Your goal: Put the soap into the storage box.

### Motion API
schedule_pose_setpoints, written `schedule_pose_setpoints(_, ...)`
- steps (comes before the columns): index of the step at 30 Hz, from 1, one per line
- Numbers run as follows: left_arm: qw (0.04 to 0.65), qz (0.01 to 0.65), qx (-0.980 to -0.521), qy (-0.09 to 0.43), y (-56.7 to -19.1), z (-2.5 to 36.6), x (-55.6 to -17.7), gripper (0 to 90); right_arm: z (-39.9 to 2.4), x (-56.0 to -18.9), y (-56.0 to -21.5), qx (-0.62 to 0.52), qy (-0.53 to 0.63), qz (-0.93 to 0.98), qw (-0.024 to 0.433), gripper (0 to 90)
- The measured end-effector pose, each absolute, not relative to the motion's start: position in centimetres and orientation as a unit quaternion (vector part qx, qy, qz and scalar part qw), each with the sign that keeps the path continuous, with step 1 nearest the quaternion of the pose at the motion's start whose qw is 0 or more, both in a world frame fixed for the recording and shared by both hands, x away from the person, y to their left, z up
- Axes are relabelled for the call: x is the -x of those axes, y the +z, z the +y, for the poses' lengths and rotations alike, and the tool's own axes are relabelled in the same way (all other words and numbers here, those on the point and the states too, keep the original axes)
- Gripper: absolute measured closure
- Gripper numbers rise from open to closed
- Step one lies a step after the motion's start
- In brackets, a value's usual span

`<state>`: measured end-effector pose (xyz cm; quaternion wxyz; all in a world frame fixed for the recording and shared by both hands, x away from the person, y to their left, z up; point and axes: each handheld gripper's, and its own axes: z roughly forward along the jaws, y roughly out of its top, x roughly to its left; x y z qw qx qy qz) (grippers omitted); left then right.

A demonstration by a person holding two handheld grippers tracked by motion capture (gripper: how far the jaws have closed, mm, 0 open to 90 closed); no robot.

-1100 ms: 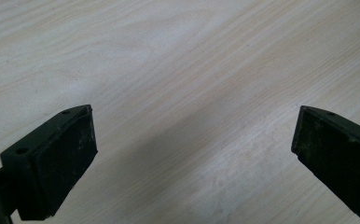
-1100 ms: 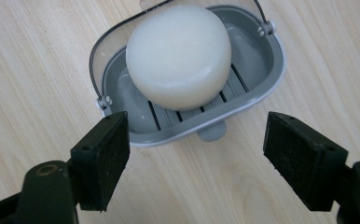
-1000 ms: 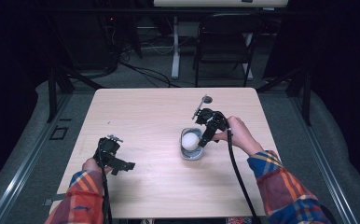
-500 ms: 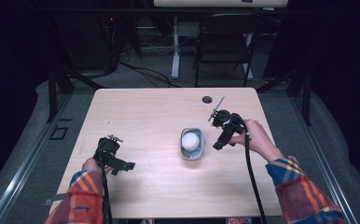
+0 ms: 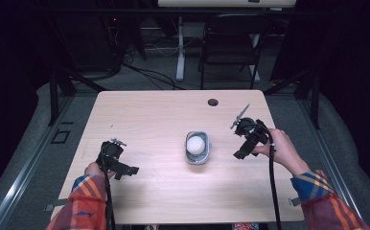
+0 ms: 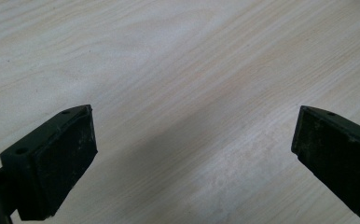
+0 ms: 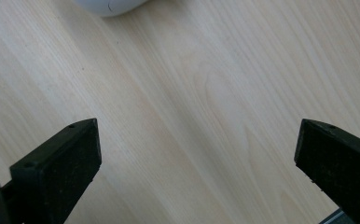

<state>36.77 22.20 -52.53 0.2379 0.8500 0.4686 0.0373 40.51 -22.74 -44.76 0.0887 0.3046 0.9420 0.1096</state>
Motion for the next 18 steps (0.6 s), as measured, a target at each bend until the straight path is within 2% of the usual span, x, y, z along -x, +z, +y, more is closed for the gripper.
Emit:
schedule_pose_setpoints(10,0.237,0.469,-0.850,0.037,-52.5,22.2,-36.8,0.0,-25.1,-39.4,-45.7,-0.315,0.099,0.941,0.081,0.0)
schedule_pose_setpoints(18,0.236,0.469,-0.850,0.037,-52.6,22.2,-36.8,0.0,-26.8,-38.0,-48.1,-0.335,0.086,0.936,0.072,0.0)
